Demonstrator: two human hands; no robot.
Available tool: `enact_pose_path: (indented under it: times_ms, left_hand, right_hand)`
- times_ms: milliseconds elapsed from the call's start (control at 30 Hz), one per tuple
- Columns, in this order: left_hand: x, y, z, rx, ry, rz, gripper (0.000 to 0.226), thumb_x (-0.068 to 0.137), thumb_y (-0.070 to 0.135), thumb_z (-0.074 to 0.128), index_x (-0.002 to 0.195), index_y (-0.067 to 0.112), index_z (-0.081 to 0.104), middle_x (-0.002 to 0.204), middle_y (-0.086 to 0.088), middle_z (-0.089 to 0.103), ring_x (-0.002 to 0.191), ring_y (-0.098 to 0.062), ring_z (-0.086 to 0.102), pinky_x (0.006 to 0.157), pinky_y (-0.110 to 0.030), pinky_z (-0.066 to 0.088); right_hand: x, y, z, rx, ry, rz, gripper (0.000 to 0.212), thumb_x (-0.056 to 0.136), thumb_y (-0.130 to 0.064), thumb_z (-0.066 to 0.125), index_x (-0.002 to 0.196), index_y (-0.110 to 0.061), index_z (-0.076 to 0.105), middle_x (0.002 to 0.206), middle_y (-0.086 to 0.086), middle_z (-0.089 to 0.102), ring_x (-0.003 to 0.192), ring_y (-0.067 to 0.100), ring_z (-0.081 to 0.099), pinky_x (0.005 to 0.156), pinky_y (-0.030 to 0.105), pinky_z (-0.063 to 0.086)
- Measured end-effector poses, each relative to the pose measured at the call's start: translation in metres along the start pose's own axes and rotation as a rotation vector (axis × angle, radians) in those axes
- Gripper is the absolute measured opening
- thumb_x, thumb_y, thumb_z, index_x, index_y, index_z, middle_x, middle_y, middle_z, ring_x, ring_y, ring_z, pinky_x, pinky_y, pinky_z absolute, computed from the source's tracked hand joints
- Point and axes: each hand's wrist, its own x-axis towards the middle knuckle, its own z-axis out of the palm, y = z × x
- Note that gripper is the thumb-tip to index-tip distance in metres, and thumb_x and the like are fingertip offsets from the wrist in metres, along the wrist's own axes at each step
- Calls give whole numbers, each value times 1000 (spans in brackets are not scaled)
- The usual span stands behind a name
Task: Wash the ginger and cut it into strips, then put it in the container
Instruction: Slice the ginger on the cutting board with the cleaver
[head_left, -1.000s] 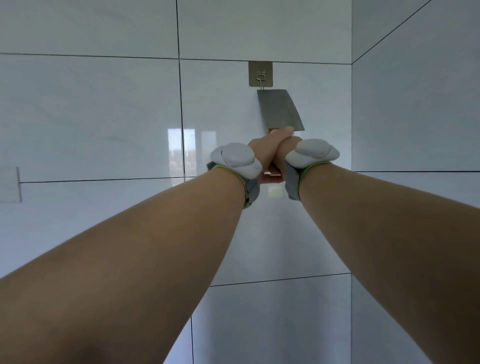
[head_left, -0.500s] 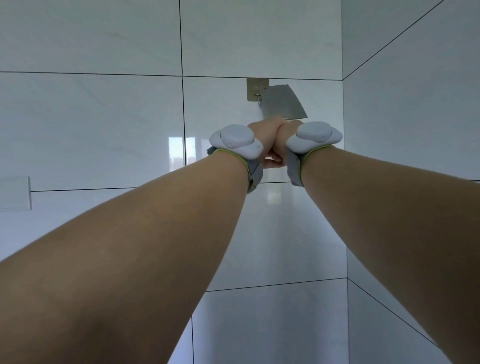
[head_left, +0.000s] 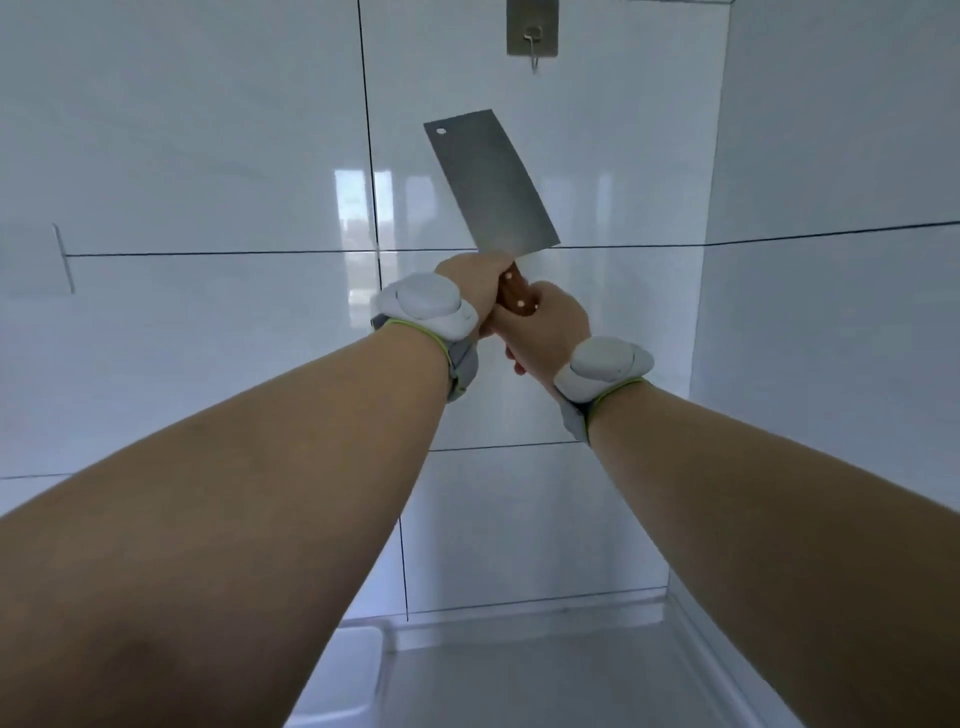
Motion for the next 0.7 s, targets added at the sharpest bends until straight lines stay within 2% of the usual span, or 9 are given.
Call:
enact_pose_path:
  times_ms: [67,167,200,267,367,467,533,600,700]
  left_hand:
    - [-6,-38,-9,51,-3,6,21,90,27,60,76,11,63,73,-4,71,76,-25,66,84,-44,54]
    - [-20,-100,-19,160,27,-14,34,86,35,66,90,1,65,93,-19,70,87,-35,67,81,-50,56]
    - [-28,-117,-20,201,42,-20,34,86,35,66,90,1,65,92,-19,70,83,-33,66,79,-47,56]
    - [-47,-145,-23,257,65,-11,32,86,35,66,89,3,65,87,-15,69,71,-24,60,73,-37,53]
    - [-80,-182,-24,251,28,-58,23,85,31,67,86,9,63,76,-2,67,62,-8,58,60,-19,48]
    - [-109,-217,-22,210,-8,-183,19,85,35,67,89,16,63,81,1,67,74,-13,62,70,-28,53]
    - [-124,-240,-20,226,-20,-258,21,87,34,65,92,14,62,83,-2,66,76,-18,60,73,-32,52]
    - [-134,-265,-23,302,-54,-311,21,88,34,62,90,13,60,84,-4,65,77,-20,59,75,-34,52]
    - [-148,-297,-33,335,-223,-390,15,89,35,60,86,20,61,83,0,65,83,-20,63,81,-37,56]
  right_hand:
    - [-18,25,13,-48,-4,13,31,82,-48,62,79,-17,56,69,3,65,63,26,65,65,45,58]
    - [-50,64,35,-244,-111,104,29,85,-48,59,78,-22,49,72,-1,60,71,26,62,61,37,50]
    - [-58,72,41,-323,-141,124,28,88,-47,57,83,-21,48,76,-1,60,73,26,62,62,34,48]
    - [-81,87,56,-386,-141,154,31,91,-44,56,99,-16,45,89,3,64,81,28,65,71,37,52]
    - [-118,105,76,-410,-50,185,36,96,-33,51,122,-14,33,103,6,65,90,31,66,78,42,53]
    - [-142,129,85,-423,-71,185,44,99,-24,47,136,-18,24,108,5,62,89,28,64,73,40,50]
    - [-155,145,89,-443,-170,217,39,99,-21,47,134,-19,29,106,4,60,84,25,61,72,39,49]
    - [-172,161,92,-439,-273,256,30,99,-19,47,127,-18,37,93,1,56,75,21,55,68,34,46]
    - [-201,186,97,-427,-406,294,31,97,-19,51,126,-13,42,96,4,61,76,21,58,67,30,45]
